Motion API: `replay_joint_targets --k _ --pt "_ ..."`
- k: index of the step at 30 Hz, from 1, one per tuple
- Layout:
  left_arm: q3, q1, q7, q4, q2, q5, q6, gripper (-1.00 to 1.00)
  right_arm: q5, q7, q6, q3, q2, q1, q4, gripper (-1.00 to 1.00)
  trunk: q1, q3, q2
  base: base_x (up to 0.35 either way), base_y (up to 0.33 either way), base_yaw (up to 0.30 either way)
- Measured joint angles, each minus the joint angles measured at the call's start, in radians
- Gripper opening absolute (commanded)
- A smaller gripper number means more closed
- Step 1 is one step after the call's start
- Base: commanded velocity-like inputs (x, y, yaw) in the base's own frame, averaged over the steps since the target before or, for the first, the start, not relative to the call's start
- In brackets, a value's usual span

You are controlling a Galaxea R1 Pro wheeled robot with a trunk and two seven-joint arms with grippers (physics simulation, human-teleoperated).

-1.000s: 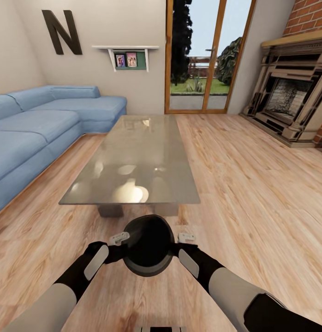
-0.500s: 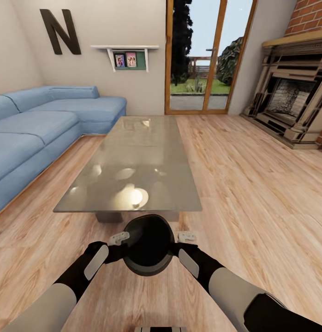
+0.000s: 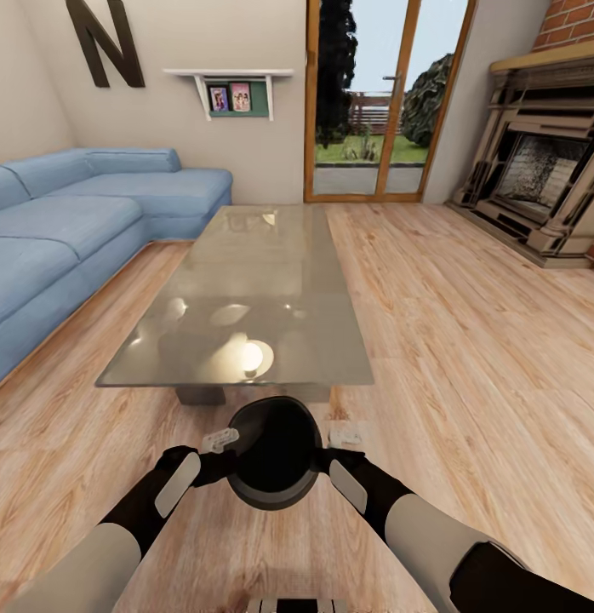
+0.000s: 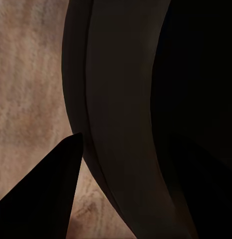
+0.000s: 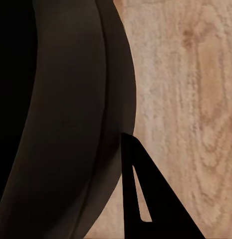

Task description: Place each of the two pumpkins and all three candles from the living room inside a cabinet in the living room (use any cabinet), then make sure every cabinet is closed, and position the cauldron so it is next to a table in the living room.

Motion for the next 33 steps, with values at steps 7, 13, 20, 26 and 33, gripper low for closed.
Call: replay_joint_targets --k 7,13,20,26,33 --pt "0.004 0.000 -0.003 0.000 -0.001 -0.003 0.000 -1.00 0.004 0.000 0.002 -0.002 -0.001 0.000 -0.004 -1.00 0.001 -0.008 -0.001 0.000 0.000 0.000" --pt "-0.001 0.000 0.004 0.000 -0.001 0.002 0.002 -1.00 -0.001 0.000 0.004 0.000 -0.001 0.000 0.000 -1.00 0.003 -0.027 -0.002 0.000 0.000 0.000" --pt "0.003 0.000 0.000 0.000 -0.002 -0.002 0.000 -1.00 0.003 0.000 0.002 -0.002 -0.001 0.000 -0.003 -1.00 0.004 -0.035 -0.002 0.000 0.000 0.000" --pt "0.001 0.000 0.003 0.000 -0.001 0.002 0.001 -1.00 0.001 0.000 0.004 -0.001 -0.001 0.000 -0.002 -1.00 0.005 -0.047 -0.003 0.000 0.000 0.000" --pt "0.001 0.000 -0.001 0.000 0.000 0.000 0.000 -1.00 0.002 0.000 0.002 -0.001 -0.001 0.000 -0.003 -1.00 0.005 -0.047 -0.003 0.000 0.000 0.000"
